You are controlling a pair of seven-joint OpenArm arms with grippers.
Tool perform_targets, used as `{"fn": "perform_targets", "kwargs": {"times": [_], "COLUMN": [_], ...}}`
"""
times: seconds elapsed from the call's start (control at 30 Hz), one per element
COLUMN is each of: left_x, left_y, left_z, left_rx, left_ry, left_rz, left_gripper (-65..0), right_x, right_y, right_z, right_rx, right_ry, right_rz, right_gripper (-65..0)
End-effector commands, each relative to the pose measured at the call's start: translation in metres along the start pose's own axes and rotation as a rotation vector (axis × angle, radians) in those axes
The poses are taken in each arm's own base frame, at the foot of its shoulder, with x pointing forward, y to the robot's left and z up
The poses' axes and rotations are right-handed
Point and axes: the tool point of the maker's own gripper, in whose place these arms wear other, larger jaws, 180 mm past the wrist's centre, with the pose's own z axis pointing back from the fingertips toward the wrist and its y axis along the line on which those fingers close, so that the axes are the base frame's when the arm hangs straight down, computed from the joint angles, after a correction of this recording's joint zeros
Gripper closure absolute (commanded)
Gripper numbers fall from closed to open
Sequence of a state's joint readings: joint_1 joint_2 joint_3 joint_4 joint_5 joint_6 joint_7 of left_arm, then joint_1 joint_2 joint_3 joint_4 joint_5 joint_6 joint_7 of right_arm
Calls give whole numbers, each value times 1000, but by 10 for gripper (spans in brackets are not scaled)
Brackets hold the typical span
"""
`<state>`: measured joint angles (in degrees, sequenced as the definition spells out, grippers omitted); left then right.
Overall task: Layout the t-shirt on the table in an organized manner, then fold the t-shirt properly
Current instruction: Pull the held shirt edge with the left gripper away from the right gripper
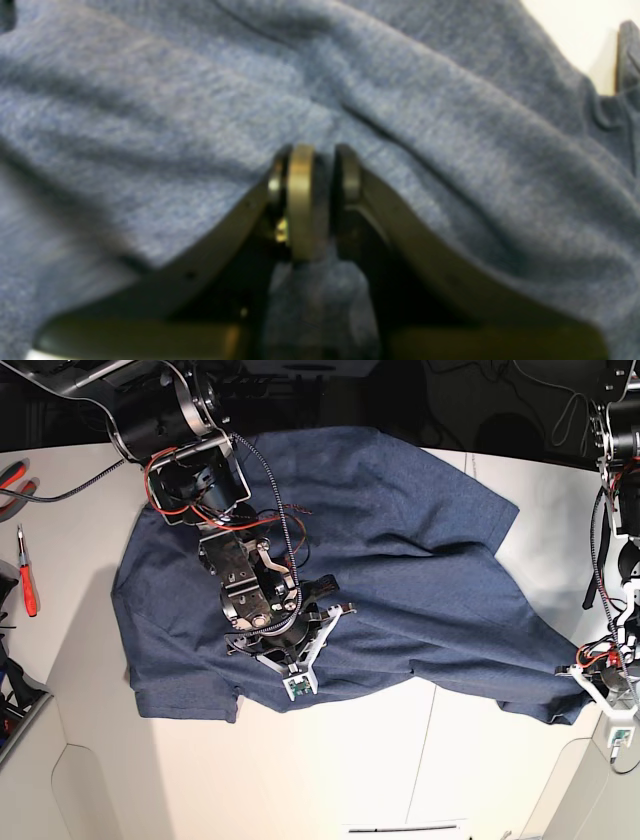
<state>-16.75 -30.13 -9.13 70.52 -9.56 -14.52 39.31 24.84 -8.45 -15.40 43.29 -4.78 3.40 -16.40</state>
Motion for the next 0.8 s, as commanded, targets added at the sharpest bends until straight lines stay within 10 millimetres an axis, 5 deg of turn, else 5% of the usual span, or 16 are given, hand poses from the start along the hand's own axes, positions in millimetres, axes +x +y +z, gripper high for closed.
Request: {"fn": "perform_targets", "kwargs": {"times": [0.0, 0.17, 0.3, 0.47, 0.63, 0.77], "left_x": [15, -38, -72, -55, -30, -41], "left_y": [21, 42, 25, -15, -17, -19], "left_z": [10, 32, 53, 106, 171, 186], "left_rx": [34, 16, -153, -497, -723, -701], "left_ry": [-51, -3, -6, -191, -361, -328], "left_rz": [12, 128, 260, 442, 653, 598], "left_gripper": [0, 0, 0, 0, 0, 0], "right_x": [5, 6, 6, 6, 6, 6], "right_y": [-3, -3, -3, -3, -3, -3], "right_z": [0, 0, 0, 0, 0, 0], "right_rx": [-16, -16, -15, -15, -16, -16], "right_ry": [6, 4, 4, 5, 5, 4], "right_rz": [4, 4, 4, 4, 4, 4], "right_gripper": [-70, -70, -70, -70, -70, -70]}}
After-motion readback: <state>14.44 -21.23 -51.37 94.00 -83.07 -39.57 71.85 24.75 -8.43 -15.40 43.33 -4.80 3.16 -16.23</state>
